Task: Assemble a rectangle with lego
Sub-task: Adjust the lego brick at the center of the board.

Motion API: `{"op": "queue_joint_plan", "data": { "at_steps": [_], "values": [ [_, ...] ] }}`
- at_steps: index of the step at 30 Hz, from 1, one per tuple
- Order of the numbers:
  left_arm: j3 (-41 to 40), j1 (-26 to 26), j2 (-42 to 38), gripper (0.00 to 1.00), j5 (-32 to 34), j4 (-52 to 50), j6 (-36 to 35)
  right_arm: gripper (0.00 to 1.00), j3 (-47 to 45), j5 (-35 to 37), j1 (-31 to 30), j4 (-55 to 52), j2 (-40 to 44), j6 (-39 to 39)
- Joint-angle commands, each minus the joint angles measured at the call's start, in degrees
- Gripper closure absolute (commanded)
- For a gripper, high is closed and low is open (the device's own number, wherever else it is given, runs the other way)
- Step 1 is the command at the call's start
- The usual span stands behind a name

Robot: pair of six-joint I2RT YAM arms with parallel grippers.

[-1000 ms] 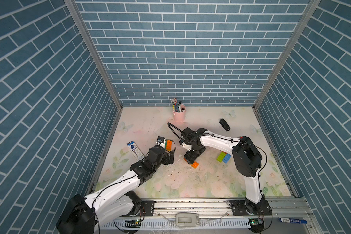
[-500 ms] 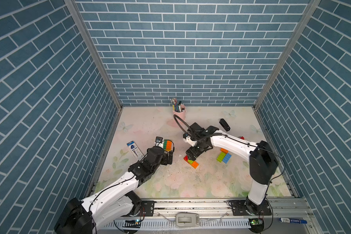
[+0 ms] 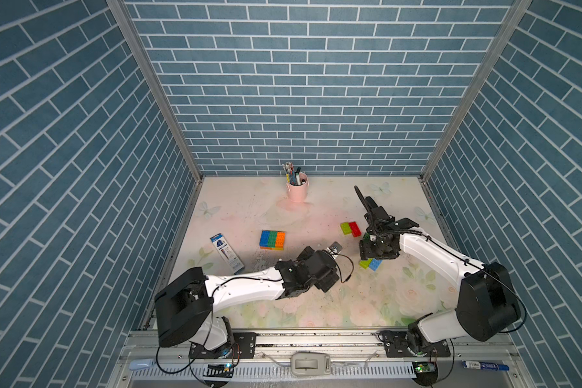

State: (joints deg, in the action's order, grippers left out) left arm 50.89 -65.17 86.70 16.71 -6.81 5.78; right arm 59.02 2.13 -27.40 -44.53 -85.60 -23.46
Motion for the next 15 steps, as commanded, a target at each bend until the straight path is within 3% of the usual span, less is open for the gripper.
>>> {"op": "queue_joint_plan", "data": {
  "at_steps": [1, 5, 15],
  "values": [
    [0.47, 0.04, -1.32, 0.01, -0.66, 1.95, 0.79, 0.24, 2.63, -1.28, 0.97, 2.59, -3.60, 3.05],
    [-2.02, 0.99, -3.23, 0.01, 0.76, 1.23, 1.72, 0.24, 3.54, -2.94, 1.68, 4.46, -7.69, 3.96],
    [-9.73, 9.27, -12.26, 0.01, -1.77, 3.38, 7.01, 0.23, 3.94, -6.01, 2.79, 6.91, -12.35, 3.44]
  ]
}}
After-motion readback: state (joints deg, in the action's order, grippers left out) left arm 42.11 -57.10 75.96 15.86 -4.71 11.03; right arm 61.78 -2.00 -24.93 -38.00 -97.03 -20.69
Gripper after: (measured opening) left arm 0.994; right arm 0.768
